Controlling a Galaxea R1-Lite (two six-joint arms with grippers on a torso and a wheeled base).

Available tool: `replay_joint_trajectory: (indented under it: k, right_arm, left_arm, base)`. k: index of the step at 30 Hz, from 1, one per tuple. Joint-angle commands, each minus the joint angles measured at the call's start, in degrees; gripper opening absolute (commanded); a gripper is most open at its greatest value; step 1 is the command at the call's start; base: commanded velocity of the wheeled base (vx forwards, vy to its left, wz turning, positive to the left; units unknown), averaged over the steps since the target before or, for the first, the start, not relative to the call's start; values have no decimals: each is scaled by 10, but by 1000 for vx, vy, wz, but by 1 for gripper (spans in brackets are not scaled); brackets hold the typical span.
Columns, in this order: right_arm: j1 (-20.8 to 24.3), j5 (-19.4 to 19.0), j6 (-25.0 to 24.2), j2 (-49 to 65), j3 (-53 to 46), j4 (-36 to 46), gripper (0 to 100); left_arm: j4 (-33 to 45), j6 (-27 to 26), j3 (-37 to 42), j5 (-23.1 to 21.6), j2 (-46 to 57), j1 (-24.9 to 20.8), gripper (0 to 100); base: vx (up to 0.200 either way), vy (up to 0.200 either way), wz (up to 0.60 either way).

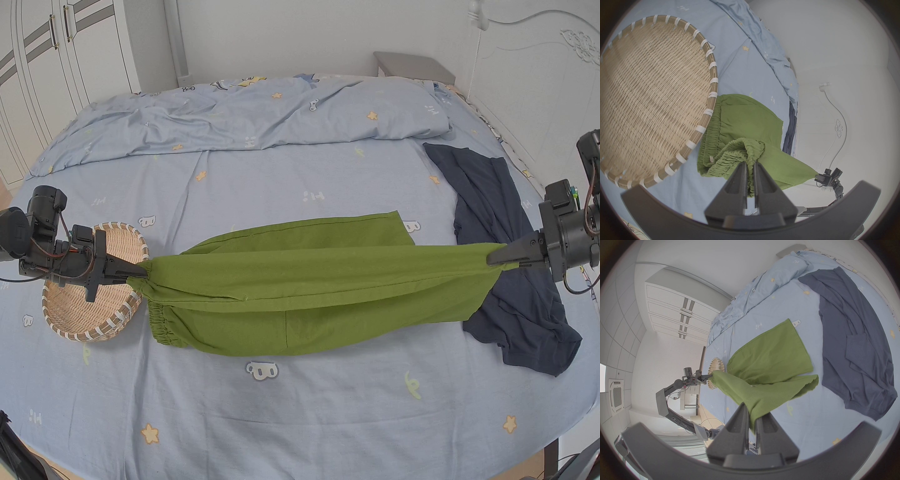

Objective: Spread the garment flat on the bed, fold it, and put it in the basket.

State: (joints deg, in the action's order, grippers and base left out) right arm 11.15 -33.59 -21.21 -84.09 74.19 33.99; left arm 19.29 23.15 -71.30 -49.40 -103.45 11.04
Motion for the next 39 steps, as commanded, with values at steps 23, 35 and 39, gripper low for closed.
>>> replay_joint_trajectory:
  k: [23, 35, 39]
  right_arm:
    - [-31, -2, 5, -190, 186, -57, 0]
    - [-35, -3, 6, -308, 321, -58, 0]
    - [-36, -3, 6, -332, 335, -74, 0]
  left_arm:
    - [3, -10, -71, 1, -34, 16, 0]
    - [-16, -10, -95, 6, -48, 16, 0]
    - [-34, -9, -98, 6, -63, 15, 0]
  base:
    - [0, 0, 0]
    - [0, 0, 0]
    - [0, 0, 0]
